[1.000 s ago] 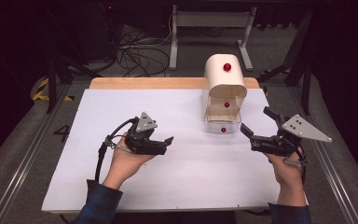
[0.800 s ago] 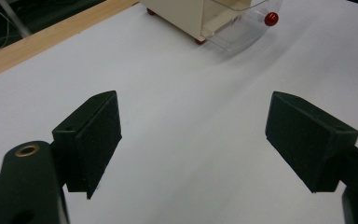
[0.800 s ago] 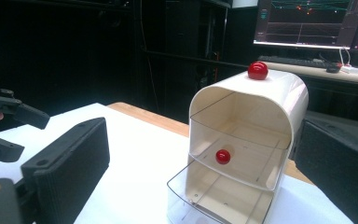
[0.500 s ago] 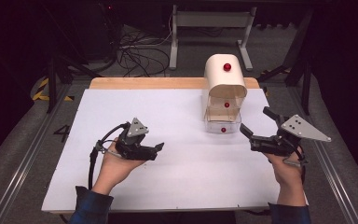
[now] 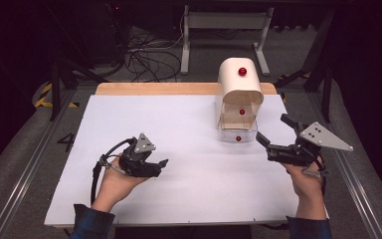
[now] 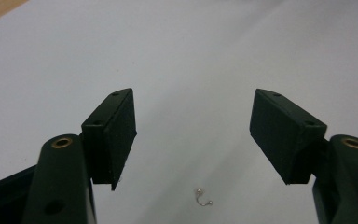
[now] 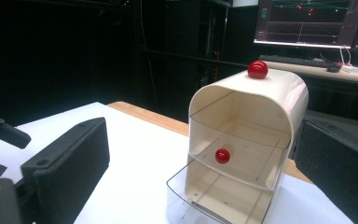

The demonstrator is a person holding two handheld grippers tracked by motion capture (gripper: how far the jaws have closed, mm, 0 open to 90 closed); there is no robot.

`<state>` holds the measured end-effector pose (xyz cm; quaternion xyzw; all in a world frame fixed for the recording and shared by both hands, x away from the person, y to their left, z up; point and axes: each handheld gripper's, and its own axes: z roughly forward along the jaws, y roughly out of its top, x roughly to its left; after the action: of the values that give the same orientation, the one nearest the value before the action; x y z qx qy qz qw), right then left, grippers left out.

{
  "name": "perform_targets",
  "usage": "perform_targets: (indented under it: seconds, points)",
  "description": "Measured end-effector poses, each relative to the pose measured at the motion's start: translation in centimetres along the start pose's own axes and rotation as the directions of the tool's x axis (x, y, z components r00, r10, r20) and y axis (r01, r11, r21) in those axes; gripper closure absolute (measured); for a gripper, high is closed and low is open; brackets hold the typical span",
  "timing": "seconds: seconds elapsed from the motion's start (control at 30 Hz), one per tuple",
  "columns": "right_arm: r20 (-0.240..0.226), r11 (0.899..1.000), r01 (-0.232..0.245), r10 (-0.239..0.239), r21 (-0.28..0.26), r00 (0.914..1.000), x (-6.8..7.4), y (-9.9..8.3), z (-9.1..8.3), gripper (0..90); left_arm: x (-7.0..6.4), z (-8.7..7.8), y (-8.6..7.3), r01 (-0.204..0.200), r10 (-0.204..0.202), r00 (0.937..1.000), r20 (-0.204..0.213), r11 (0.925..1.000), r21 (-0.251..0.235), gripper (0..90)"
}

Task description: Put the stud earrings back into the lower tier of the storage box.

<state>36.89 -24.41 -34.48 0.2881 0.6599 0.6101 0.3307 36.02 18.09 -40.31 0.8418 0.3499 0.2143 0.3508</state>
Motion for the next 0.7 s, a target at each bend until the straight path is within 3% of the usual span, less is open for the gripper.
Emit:
perform_targets:
  seconds: [0.43, 0.7]
  points:
    - [-0.004, 1.0, -0.001, 0.001, 0.0, 1.0, -0.1, 0.0, 0.0, 3.5, 0.3, 1.0, -1.2, -0.015, 0.012, 0.9996, 0.024, 0.9943, 0.105, 44.7]
    - [-0.003, 1.0, 0.0, 0.0, 0.003, 1.0, 0.0, 0.0, 0.0, 3.5, 0.6, 1.5, -1.9, 0.003, -0.007, 0.9995, 0.029, 0.9918, 0.128, 49.6]
